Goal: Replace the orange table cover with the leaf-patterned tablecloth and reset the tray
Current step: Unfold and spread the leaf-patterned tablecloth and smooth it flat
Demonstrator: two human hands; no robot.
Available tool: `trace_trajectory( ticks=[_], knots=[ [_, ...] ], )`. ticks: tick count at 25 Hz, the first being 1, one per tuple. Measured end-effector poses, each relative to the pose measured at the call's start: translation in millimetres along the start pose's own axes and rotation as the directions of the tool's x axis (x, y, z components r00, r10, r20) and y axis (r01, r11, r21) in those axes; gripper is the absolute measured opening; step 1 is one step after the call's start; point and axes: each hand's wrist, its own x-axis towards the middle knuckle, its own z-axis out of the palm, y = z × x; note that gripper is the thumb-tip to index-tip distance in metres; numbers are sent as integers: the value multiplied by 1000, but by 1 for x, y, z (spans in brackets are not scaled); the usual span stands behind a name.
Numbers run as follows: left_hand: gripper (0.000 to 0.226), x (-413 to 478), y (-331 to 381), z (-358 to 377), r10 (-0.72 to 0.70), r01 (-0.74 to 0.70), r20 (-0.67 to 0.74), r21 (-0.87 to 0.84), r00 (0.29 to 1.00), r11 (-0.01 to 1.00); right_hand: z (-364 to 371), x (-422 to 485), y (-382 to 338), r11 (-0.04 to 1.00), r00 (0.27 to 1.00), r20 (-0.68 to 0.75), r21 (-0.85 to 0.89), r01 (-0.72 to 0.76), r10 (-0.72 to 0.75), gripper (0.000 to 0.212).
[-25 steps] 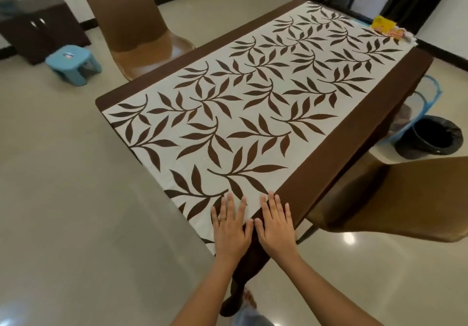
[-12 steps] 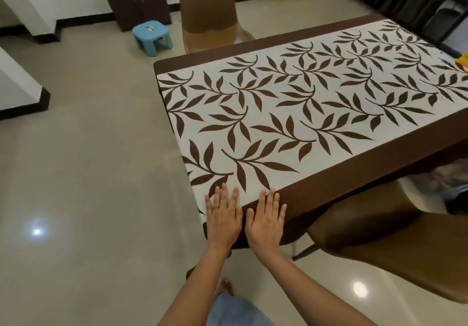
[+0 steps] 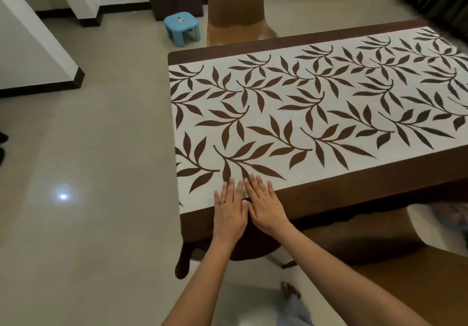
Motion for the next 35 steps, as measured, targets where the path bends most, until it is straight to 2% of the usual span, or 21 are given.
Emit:
trace_trajectory(
  ticks=[6, 10, 15, 19, 24, 28, 30, 35],
  knots=[
    [57, -8, 18, 23, -147, 154, -83, 91, 986, 984, -26, -36, 103, 997, 997, 22, -3, -74, 74, 63],
    [61, -2, 46, 34, -247, 256, -122, 64, 961, 965, -55, -59, 199, 994, 994, 6, -33, -107, 107, 64],
    [61, 18, 121, 65, -181, 186, -58, 83, 982, 979, -82, -83, 283, 992, 995, 45, -93, -86, 90, 70],
    [61, 16, 137, 78, -217, 222, -53, 120, 975, 968, -80, -99, 288, 993, 997, 27, -90, -72, 75, 70],
    [63, 5, 122, 74, -184, 189, -46, 138, 982, 972, -71, -107, 274, 994, 995, 6, -58, -97, 97, 71],
    [74, -2, 128, 72, -214, 219, -54, 138, 975, 966, -66, -110, 265, 994, 995, 13, -41, -102, 103, 72],
    [79, 3, 146, 73, -235, 238, -34, 114, 971, 965, -69, -107, 265, 996, 996, 9, 4, -93, 93, 71],
    [68, 48, 224, 99, -138, 136, 28, 64, 990, 989, -84, -77, 304, 999, 998, 40, -22, -42, 43, 71]
  ],
)
